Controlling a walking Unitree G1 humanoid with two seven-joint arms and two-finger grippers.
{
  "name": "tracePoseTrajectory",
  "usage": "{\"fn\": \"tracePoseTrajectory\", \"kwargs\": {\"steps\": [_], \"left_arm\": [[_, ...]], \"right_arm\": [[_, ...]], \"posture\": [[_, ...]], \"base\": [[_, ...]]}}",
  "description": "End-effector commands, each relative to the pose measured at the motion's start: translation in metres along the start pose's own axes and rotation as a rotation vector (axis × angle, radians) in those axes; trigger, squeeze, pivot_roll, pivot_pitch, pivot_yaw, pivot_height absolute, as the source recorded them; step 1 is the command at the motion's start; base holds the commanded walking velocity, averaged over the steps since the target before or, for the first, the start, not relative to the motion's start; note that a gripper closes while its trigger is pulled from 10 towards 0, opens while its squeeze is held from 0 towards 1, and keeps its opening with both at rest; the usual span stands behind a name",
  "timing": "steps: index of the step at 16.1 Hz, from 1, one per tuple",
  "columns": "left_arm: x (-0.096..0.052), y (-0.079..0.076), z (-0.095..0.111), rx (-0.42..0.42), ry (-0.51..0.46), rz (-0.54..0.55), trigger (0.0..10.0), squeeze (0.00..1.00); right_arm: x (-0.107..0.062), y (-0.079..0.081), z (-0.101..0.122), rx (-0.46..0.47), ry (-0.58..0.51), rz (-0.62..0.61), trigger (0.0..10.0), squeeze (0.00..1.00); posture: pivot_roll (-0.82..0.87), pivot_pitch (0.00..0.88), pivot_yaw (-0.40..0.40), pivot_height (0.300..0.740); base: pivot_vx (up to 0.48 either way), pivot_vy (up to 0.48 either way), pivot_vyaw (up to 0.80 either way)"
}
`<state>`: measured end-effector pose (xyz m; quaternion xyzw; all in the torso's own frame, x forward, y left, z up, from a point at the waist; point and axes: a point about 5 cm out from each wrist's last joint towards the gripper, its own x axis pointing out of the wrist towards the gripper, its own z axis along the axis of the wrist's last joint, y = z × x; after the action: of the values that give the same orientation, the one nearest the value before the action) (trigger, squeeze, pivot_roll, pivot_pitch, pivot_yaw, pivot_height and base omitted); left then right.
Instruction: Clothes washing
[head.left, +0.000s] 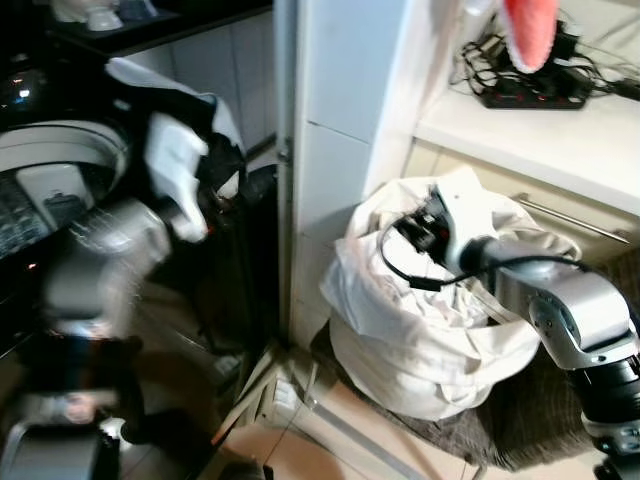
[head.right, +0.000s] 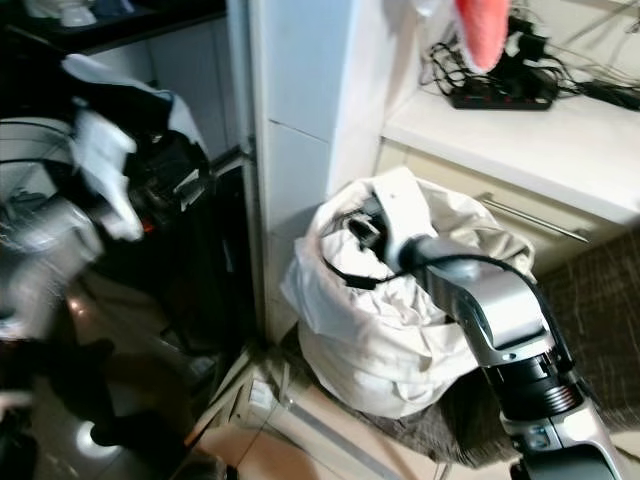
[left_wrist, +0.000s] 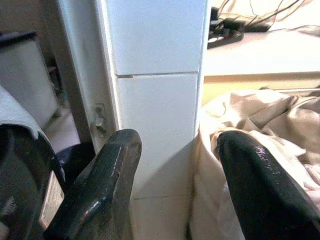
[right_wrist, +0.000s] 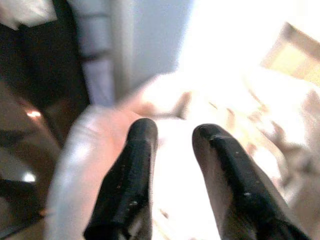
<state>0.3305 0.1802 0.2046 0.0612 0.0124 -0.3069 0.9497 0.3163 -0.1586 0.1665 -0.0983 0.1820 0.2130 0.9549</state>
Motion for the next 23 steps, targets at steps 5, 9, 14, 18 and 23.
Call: {"fn": "tracePoseTrajectory", "kwargs": {"steps": [5,9,14,18,23], "left_arm": [[0.015,-0.048,-0.016,0.004,0.011,-0.001,10.0,0.00],[0.017,-0.067,-0.011,-0.003,-0.047,-0.091,10.0,0.00],[0.016,-0.076,-0.006,0.011,-0.043,-0.167,10.0,0.00],[0.010,-0.075,-0.007,0.075,-0.017,-0.177,10.0,0.00],[-0.006,-0.080,-0.005,0.126,0.009,-0.271,10.0,0.00]], "right_arm": [[-0.009,-0.090,-0.029,0.081,0.067,-0.421,10.0,1.00],[-0.025,-0.136,-0.042,0.104,0.091,-0.595,10.0,1.00],[-0.023,-0.152,-0.055,0.202,0.058,-0.588,10.0,1.00],[-0.019,-0.152,-0.065,0.229,0.102,-0.598,10.0,0.00],[-0.015,-0.150,-0.070,0.229,0.116,-0.625,10.0,0.00]], "posture": [[0.00,0.000,0.007,0.740],[0.00,0.000,0.011,0.740],[0.01,0.000,0.029,0.740],[0.04,0.000,0.040,0.740],[0.10,0.000,0.060,0.740]], "base": [[0.000,0.000,0.00],[0.000,0.000,0.00],[0.000,0.000,0.00],[0.000,0.000,0.00],[0.000,0.000,0.00]]}}
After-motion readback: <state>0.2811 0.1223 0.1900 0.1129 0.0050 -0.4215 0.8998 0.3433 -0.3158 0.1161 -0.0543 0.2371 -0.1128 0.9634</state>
